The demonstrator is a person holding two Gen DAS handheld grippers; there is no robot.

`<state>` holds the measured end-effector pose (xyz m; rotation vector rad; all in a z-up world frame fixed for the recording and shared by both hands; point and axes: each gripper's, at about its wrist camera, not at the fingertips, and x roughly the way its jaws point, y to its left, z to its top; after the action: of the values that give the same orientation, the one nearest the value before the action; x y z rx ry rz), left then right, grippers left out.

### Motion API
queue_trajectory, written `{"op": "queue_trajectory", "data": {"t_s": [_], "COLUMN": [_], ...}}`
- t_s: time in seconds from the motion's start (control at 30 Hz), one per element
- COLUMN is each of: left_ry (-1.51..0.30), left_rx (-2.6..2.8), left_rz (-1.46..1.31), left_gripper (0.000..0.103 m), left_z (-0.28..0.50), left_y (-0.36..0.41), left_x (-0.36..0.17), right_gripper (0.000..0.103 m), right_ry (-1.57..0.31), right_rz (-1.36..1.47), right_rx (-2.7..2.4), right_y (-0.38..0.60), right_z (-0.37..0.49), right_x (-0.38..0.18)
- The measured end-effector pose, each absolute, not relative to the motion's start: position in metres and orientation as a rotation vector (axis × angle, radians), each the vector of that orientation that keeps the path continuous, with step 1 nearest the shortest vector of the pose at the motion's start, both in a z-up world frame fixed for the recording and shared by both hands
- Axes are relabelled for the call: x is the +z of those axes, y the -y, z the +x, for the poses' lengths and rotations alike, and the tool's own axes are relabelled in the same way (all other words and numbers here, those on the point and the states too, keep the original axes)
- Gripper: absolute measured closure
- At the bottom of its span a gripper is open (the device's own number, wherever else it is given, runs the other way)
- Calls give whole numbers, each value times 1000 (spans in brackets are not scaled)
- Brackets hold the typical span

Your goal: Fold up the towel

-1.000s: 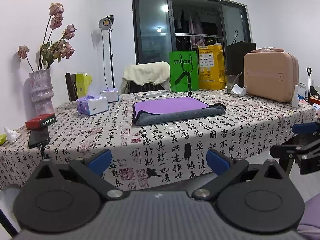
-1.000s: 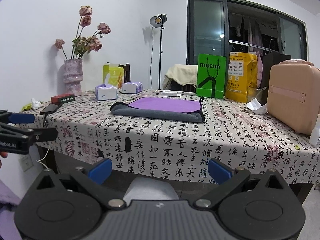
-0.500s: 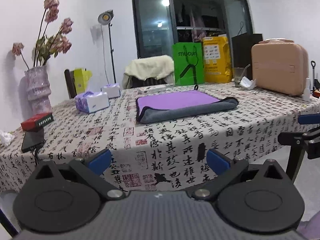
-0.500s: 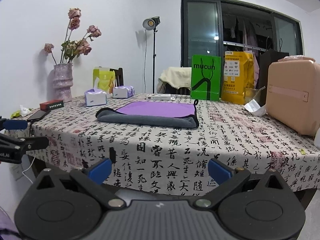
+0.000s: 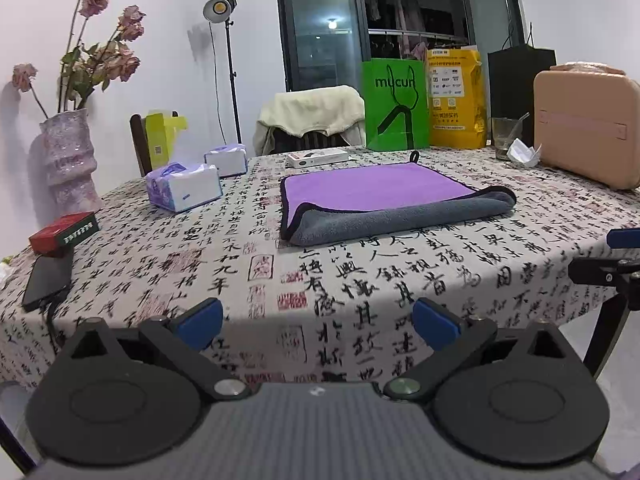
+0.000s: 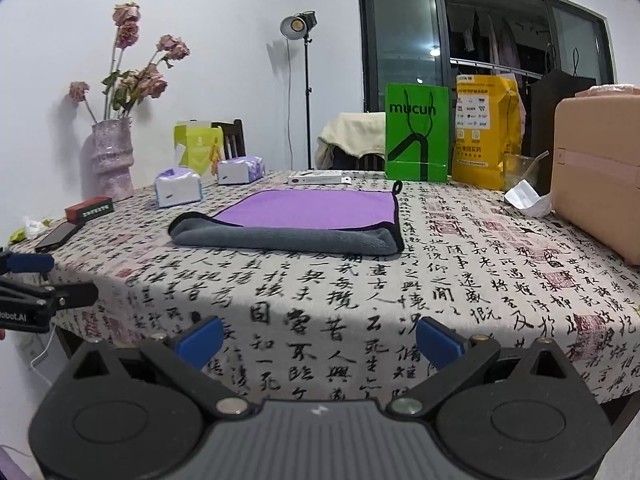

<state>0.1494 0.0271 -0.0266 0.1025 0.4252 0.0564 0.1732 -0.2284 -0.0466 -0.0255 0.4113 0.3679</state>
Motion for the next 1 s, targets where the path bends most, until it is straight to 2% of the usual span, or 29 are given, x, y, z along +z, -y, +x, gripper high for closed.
{"op": "queue_trajectory", "data": {"t_s": [0.2, 0.27, 0.43, 0.47, 0.57, 0.67, 0.77, 0.87, 1.0], "left_ry": [-438, -443, -462, -468, -483, -498, -529, -569, -607], "left_rx": [57, 57, 46, 43, 32, 19, 4, -23, -50], "left_rz": [106, 102, 86, 80, 60, 43, 17, -22, -27], "left_gripper": [1, 5, 24, 25, 33, 36, 45, 49, 62], "left_z": [184, 198, 234, 241, 265, 288, 308, 324, 334], "left_y": [-31, -34, -42, -44, -50, -55, -59, -63, -65], "left_x": [-25, -24, -20, -19, -16, -14, -14, -16, -20], "right_gripper": [2, 3, 5, 6, 16, 24, 32, 50, 73], "right_ry": [-444, -454, -463, -465, -473, -496, -499, -510, -546], "right_rz": [22, 24, 52, 64, 72, 101, 103, 75, -8], "right_rx": [360, 368, 403, 409, 393, 395, 395, 397, 417], "right_y": [235, 235, 236, 238, 241, 246, 247, 244, 235], "right_z": [207, 220, 254, 262, 288, 315, 336, 356, 374], "right_x": [-47, -47, -44, -42, -38, -35, -32, -32, -36]}}
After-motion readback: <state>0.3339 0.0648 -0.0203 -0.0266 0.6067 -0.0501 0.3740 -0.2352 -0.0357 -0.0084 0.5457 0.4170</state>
